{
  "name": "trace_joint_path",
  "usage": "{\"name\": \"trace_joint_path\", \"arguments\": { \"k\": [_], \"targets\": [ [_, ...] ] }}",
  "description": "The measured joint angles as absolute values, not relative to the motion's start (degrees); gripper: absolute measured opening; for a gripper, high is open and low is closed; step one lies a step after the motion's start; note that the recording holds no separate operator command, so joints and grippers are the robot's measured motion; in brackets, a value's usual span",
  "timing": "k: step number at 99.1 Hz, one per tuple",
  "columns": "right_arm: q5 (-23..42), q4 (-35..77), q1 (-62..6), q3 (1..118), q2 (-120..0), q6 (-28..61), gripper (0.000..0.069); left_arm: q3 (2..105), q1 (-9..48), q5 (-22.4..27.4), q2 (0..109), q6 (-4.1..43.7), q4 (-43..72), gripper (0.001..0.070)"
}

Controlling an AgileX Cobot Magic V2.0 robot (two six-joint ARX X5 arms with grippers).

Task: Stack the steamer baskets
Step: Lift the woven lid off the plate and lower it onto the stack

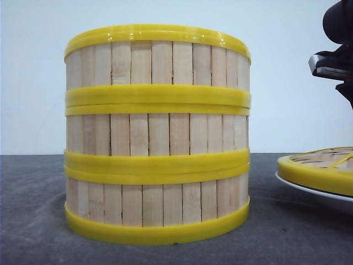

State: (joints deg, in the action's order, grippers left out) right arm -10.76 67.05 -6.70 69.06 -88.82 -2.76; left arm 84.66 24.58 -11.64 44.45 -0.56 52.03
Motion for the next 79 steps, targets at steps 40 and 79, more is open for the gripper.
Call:
{"name": "trace_joint_path", "arguments": {
  "k": [40,79],
  "targets": [
    [-11.81,77.06,-6.9,95.98,-89.23,-2.37,0.0056,84.66,24.58,-11.64,44.45,-0.56,52.03,0.0542],
    [-16.51,77.3,-19.68,120.27,-89.43,-6.5,0.0055,84.66,24.58,-11.64,44.45,-0.56,52.03,0.0542]
  ]
}}
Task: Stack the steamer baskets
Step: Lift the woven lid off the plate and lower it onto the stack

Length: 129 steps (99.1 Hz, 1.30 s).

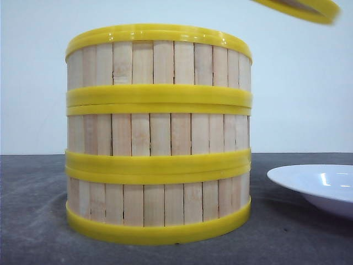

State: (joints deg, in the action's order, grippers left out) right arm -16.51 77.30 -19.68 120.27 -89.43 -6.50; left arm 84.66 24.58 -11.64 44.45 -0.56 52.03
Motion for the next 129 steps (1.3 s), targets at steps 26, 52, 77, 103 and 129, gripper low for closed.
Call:
{"name": "trace_joint_path", "arguments": {
  "k": [26,52,77,103,129],
  "targets": [
    [-19.33,77.38,-31.11,120.36,-96.64,-7.84,0.0055,84.66,24.58,-11.64,44.27,-0.56,52.03,0.0542],
    [-19.44,77.41,-37.93,120.2,-101.86,-7.94,0.0055,84.66,24.58,-11.64,43.68,-0.56,52.12,0.0542],
    [-18.04,77.43,-38.48,120.2,-105.14,-7.94,0.0054,84.66,24.58,-11.64,42.98,-0.56,52.49,0.0542],
    [-17.76,77.43,-39.07,120.16,-105.41,-7.9,0.0053,84.66,24.58,-11.64,42.98,-0.56,52.47,0.0542],
    [-15.7,77.43,-42.09,119.92,-105.54,-7.51,0.0053,84.66,24.58,-11.64,42.98,-0.56,52.47,0.0542]
  ]
}}
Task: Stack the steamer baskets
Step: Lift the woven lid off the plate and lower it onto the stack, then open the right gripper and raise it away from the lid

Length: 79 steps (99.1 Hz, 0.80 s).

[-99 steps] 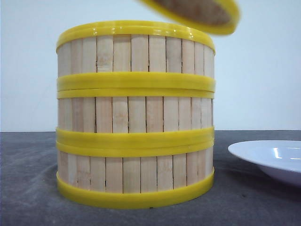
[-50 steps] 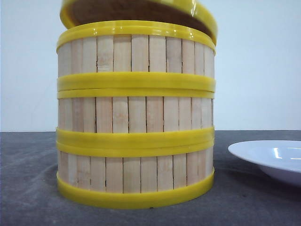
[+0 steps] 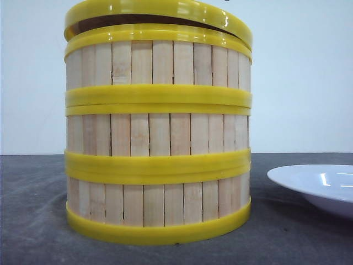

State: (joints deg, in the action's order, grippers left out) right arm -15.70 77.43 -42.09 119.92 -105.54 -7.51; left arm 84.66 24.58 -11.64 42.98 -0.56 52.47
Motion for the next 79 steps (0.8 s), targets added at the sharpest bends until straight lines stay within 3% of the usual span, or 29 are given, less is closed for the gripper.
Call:
{"name": "trace_joint_path", "arguments": {
  "k": [57,63,79],
  "targets": [
    [-14.92,77.45,-42.98,119.98,-107.02,-7.27,0.0058,84.66,24.58,-11.64,42.98,-0.56,53.17,0.0542],
    [-15.09,77.45,-42.98,119.98,-107.09,-7.27,0.0104,84.66,24.58,-11.64,42.98,-0.56,53.17,0.0542],
    [-16.34,77.45,-42.83,121.23,-107.57,-7.27,0.0316,84.66,24.58,-11.64,42.98,-0.56,53.15,0.0542]
  ]
}}
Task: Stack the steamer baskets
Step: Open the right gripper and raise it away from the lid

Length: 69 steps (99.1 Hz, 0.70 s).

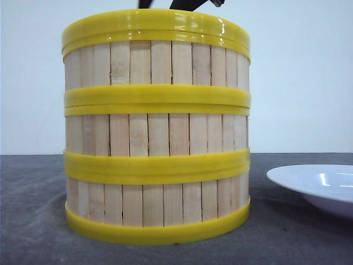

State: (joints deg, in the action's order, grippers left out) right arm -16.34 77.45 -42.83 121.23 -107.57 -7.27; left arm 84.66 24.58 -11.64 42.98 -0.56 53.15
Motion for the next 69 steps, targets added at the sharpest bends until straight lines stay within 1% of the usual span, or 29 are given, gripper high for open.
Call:
{"name": "trace_joint_path", "arguments": {
  "k": [5,11,23,28,31,34,39,41,43,49,55,61,65,69],
  "targets": [
    [-16.34,77.45,-42.44,122.23,-107.83,-7.27,0.0339,84.66,24.58,-11.64,42.98,-0.56,53.17,0.0542],
    [-16.36,77.45,-41.98,123.87,-108.14,-7.14,0.0351,84.66,24.58,-11.64,42.98,-0.56,53.17,0.0542],
    [-16.1,77.45,-40.95,129.14,-108.4,-4.89,0.0358,84.66,24.58,-11.64,42.98,-0.56,53.17,0.0542],
    [-14.74,77.41,-40.75,132.35,-108.4,-3.46,0.0352,84.66,24.58,-11.66,42.98,-0.56,53.17,0.0542],
    [-13.67,77.12,-40.53,134.13,-108.36,-2.94,0.0329,84.66,24.58,-11.68,42.98,-0.56,53.17,0.0541],
    [-12.43,76.93,-40.45,135.61,-108.07,-2.5,0.0281,84.66,24.58,-11.79,42.98,-0.56,53.17,0.0535],
    [-9.58,75.5,-40.62,136.59,-106.91,-1.39,0.0155,84.62,24.58,-11.92,42.98,-0.56,53.15,0.0506],
    [-8.05,74.48,-40.91,136.62,-106.21,-0.84,0.0114,84.51,24.58,-12.05,42.96,-0.56,53.01,0.0489],
    [-6.7,73.36,-41.19,136.62,-105.49,-0.27,0.0088,84.29,24.58,-12.21,42.87,-0.56,52.88,0.0471],
    [-1.52,69.69,-42.41,136.4,-102.94,1.28,0.0043,82.87,24.58,-13.78,42.41,-0.34,52.36,0.0389],
    [2.87,66.76,-43.2,135.52,-99.79,2.63,0.0025,80.05,24.56,-16.99,41.52,0.19,51.05,0.0269],
    [4.91,64.6,-43.62,133.1,-96.09,3.73,0.0017,75.94,24.53,-20.4,39.68,0.78,48.23,0.0152],
    [5.78,62.5,-43.62,130.28,-93.36,4.34,0.0014,72.38,24.51,-21.45,38.02,1.08,45.21,0.0091],
    [6.7,59.22,-43.55,126.23,-90.28,4.78,0.0013,68.36,24.51,-21.74,35.7,1.15,41.74,0.0052]
  ]
}}
